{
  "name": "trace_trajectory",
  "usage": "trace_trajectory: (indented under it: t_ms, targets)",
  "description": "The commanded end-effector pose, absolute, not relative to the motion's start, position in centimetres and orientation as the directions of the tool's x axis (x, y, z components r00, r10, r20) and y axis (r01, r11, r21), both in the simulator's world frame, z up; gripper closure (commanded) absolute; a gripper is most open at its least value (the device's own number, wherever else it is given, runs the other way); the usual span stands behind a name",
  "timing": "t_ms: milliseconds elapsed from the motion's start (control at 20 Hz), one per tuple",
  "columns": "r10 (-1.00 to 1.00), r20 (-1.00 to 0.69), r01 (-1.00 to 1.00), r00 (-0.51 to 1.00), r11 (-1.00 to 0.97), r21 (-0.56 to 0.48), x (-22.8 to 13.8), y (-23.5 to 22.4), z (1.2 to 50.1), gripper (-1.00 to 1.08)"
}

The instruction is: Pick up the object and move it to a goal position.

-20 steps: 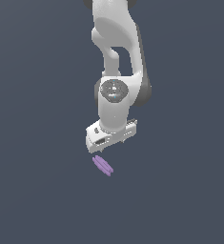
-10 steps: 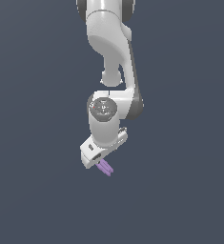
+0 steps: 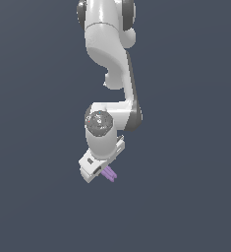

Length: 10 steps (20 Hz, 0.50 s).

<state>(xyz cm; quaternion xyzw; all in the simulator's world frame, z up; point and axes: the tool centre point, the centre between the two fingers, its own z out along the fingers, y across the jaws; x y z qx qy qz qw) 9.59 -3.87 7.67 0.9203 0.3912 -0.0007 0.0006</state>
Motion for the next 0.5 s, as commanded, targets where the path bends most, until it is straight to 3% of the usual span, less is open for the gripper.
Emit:
trace_trajectory:
  t_ms: [0, 450]
  targets:
    - [0.733, 0.0, 0.733, 0.681, -0.681, 0.0, 9.78, -4.07, 7.4, -0.92]
    - [0.736, -0.001, 0.736, 0.676, -0.676, 0.0, 9.81, -4.17, 6.6, -0.92]
